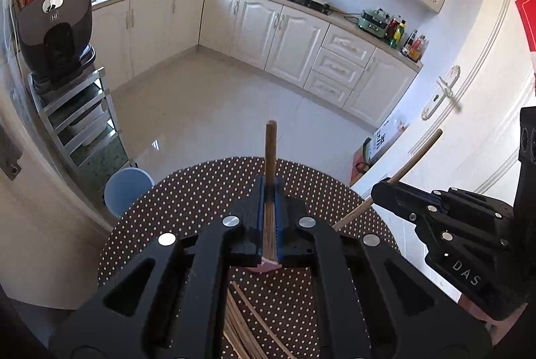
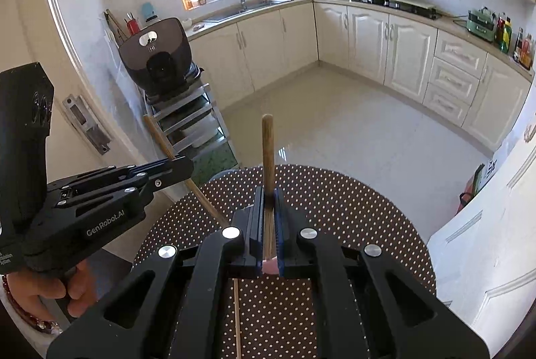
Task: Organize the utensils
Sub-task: 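Lower the chopsticks into the pink cup and open both tools, then lower both tools to the pile and grasp another chopstick with each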
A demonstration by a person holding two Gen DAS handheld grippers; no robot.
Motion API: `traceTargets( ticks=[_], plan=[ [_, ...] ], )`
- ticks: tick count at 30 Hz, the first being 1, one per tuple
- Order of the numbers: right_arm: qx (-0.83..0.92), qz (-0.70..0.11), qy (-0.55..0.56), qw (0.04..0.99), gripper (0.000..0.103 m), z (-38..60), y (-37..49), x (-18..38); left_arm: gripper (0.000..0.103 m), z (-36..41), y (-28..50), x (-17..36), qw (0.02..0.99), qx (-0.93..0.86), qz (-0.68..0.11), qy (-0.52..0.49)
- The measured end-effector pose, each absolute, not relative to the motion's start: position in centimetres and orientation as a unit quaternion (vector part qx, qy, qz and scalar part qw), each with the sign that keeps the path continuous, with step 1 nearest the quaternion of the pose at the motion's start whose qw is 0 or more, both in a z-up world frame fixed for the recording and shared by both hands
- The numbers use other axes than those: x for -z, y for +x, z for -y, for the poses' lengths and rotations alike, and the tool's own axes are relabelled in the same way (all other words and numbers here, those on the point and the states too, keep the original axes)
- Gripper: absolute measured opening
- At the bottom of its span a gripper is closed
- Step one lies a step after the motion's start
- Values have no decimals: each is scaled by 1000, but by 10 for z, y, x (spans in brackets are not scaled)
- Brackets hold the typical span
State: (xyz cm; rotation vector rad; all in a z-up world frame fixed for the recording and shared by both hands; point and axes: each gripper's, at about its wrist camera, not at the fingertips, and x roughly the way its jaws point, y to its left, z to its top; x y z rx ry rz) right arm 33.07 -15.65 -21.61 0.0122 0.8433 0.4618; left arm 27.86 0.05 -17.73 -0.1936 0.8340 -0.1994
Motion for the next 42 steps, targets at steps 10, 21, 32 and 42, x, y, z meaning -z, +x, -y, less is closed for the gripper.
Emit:
traceTargets(
  ticks=[10,21,32,42],
  plan=[
    [-217,-427,18,878,8,152,326,226,7,-2,269,185,893,100,-429,-88],
    [-204,-427,41,880,20,156,309,220,44,-10,252,180,890,92,-438,-86],
    [-191,-414,48,889,32,155,285,214,52,-36,225,177,890,81,-436,-107],
    [-179,-437,53,880,33,154,270,232,52,-77,210,208,869,48,-471,-144]
  ],
)
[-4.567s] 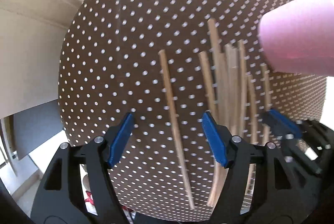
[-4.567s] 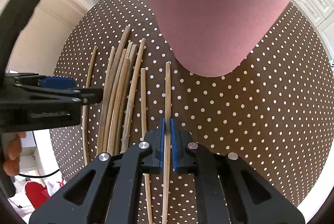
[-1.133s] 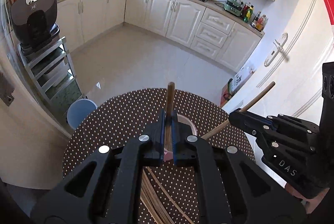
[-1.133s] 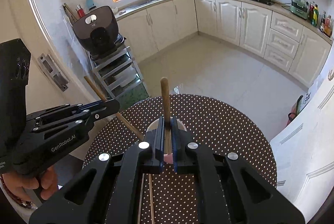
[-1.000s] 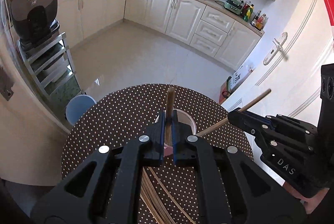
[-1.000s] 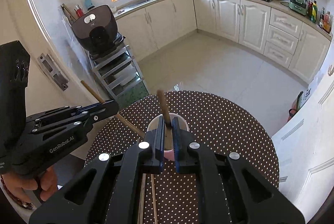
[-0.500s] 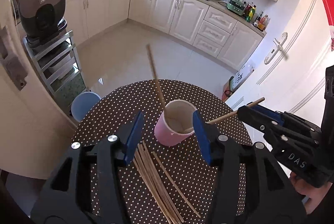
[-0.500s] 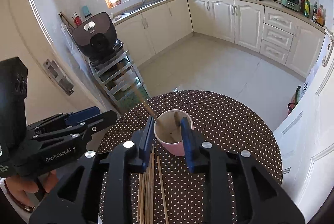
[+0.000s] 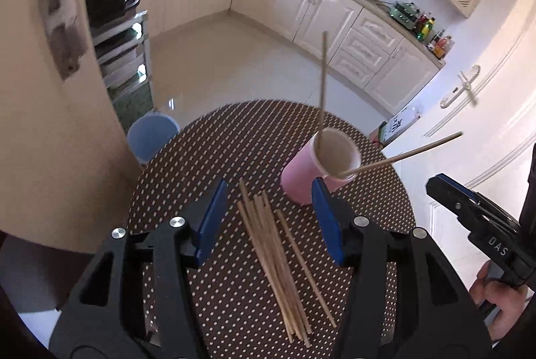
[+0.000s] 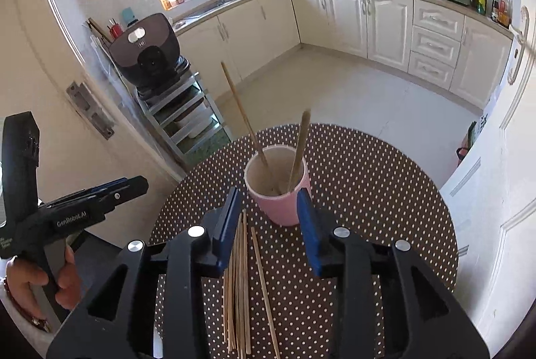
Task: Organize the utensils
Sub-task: 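Lower both tools to the pile and grasp another chopstick with each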
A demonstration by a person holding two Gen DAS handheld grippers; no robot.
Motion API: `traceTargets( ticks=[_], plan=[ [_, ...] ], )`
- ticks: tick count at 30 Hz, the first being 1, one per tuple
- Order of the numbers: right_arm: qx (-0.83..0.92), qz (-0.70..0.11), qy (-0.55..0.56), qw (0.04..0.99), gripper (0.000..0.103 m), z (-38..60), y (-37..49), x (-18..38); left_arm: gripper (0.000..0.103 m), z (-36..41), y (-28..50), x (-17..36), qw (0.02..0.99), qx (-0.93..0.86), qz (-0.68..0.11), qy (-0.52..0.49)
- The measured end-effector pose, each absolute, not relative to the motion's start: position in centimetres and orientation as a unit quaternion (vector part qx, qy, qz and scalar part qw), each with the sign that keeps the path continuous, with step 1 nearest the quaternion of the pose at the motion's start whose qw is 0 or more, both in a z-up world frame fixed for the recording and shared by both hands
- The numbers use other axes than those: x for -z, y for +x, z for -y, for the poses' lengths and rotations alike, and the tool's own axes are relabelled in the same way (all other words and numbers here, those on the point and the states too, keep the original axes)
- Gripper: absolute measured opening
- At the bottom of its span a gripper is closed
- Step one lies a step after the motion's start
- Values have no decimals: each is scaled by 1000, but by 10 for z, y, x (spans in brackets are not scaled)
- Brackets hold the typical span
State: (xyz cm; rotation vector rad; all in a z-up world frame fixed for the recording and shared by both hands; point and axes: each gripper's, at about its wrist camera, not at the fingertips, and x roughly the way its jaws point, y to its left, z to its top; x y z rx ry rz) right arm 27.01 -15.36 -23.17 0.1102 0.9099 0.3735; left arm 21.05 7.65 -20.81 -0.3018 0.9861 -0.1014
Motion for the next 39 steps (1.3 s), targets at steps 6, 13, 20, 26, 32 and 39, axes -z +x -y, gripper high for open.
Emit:
traceTargets(
  ticks=[6,13,20,26,32,39],
  plan=[
    [-185,-459,42,868,33,144,266,251,52,-79,211,245,838,43,-523,-150],
    [-200,-496,26,845,33,131,264,284,52,-59,218,298,796,54,-585,-144],
    [-210,-541,19,814,33,130,267,321,52,-42,230,348,761,47,-632,-136],
    [-219,-567,17,794,33,122,274,343,52,-41,226,375,746,25,-655,-116],
    [-237,-582,5,778,33,108,282,363,52,-58,217,377,745,10,-658,-112],
    [-251,-603,-13,757,33,89,292,392,52,-79,222,378,745,-12,-654,-131]
  ],
)
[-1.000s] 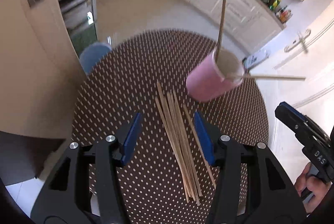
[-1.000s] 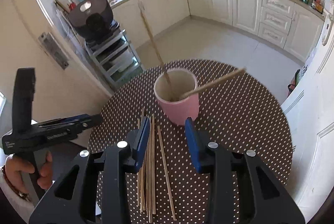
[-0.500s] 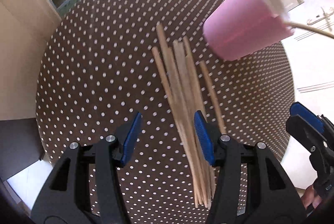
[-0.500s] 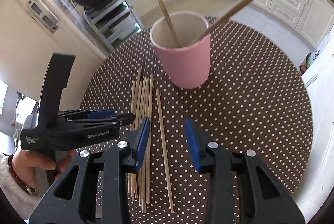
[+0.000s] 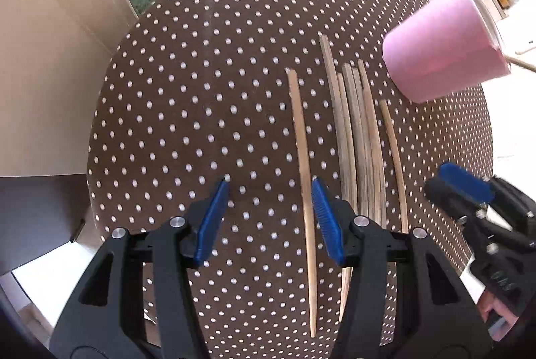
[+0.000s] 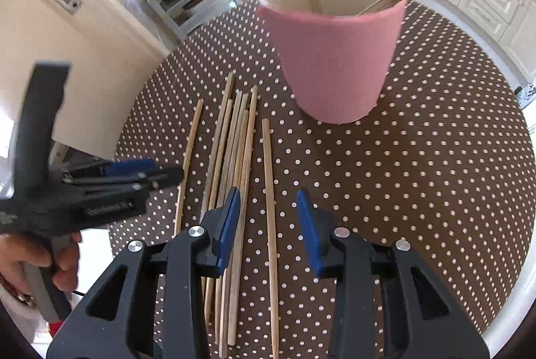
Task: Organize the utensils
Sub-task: 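Lower both tools to the pile and grasp another chopstick with each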
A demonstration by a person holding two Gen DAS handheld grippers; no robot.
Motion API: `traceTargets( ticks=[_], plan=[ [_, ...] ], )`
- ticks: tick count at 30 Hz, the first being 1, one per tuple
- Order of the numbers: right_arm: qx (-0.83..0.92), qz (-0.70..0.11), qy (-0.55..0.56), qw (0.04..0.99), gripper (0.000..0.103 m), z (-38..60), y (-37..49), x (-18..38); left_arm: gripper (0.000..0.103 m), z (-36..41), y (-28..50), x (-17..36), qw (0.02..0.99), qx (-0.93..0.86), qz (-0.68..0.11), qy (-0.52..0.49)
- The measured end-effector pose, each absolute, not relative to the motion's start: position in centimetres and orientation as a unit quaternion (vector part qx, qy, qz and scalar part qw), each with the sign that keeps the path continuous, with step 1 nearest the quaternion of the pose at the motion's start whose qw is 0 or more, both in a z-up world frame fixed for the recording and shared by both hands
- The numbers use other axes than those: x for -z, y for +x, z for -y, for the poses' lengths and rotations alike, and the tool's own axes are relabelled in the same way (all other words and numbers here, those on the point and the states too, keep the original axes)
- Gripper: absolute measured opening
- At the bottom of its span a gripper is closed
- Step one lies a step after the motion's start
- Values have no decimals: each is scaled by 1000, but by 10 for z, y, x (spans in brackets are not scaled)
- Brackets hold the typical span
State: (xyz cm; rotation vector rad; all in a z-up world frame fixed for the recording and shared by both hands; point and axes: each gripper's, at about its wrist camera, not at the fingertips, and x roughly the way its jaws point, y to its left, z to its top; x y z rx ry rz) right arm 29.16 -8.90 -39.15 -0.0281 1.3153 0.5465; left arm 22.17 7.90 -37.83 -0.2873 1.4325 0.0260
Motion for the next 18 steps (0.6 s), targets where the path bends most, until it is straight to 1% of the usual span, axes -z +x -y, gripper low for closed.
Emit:
traceTargets(
  ticks=[3,8,10,11,12,14,15,17,18],
  plan=[
    [-248,-608,-29,754,30,79,301,402,52,-85,235,378,744,-17,-655,-130],
    [-248,-617,-47,745,18,68,316,414,52,-76,268,379,743,-20,-660,-113],
    [-254,-617,-54,743,16,62,318,417,52,-73,274,381,741,-21,-663,-105],
    [-258,-617,-60,741,15,58,319,418,50,-72,277,381,741,-22,-664,-102],
    [-261,-618,-66,739,14,54,319,420,45,-70,279,379,741,-27,-664,-95],
    [-260,-624,-84,732,13,46,321,426,42,-69,284,380,740,-33,-667,-84],
    [-260,-623,-87,733,12,44,322,426,38,-67,286,381,739,-37,-669,-73],
    [-256,-625,-92,731,6,40,326,427,33,-66,287,383,740,-44,-668,-57],
    [-256,-625,-94,731,6,38,327,428,29,-67,287,384,742,-45,-666,-57]
  ],
)
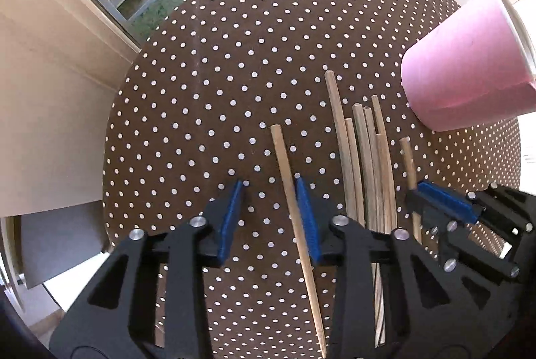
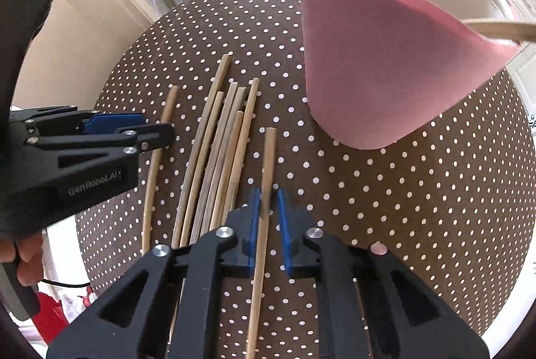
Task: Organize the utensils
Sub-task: 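Lower both tools to the pile and grasp another chopstick with each, then lift the chopsticks upright with both tools and bring them above the cup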
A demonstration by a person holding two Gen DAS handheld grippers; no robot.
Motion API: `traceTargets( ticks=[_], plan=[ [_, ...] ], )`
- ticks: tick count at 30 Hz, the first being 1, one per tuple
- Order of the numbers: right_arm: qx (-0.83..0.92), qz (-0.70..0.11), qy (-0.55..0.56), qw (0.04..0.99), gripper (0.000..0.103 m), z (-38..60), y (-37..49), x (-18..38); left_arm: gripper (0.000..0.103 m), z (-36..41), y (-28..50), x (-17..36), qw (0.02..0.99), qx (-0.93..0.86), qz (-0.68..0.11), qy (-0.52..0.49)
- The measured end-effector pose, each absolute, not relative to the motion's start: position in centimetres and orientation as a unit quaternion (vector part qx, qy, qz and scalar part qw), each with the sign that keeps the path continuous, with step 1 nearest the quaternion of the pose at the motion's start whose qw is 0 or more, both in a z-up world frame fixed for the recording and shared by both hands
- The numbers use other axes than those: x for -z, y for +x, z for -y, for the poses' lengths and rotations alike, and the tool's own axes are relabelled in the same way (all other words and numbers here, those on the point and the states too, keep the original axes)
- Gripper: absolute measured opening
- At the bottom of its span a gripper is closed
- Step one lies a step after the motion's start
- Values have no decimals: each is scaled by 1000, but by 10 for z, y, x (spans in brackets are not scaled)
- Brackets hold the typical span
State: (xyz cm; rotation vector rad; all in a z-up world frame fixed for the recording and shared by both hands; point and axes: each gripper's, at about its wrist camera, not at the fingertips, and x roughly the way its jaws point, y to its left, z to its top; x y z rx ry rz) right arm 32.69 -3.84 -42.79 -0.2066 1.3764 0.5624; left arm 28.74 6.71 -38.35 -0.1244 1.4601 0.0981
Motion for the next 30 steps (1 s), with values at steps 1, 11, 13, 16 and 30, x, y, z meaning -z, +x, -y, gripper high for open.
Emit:
traceTargets(
  ticks=[1,11,13,16,30],
  plan=[
    [-257,-626,-94,730,6,37,328,429,27,-66,289,383,743,-46,-665,-58],
    [-267,-630,-79,724,5,45,336,428,6,-80,271,382,750,-35,-651,-108],
    [-268,-629,-75,725,5,57,334,425,6,-78,265,378,755,-30,-646,-109],
    [-267,-625,-60,731,5,61,328,419,6,-76,262,370,761,-21,-638,-116],
    [-261,-560,-3,786,5,96,309,341,6,-69,230,290,812,19,-570,-127]
  ],
)
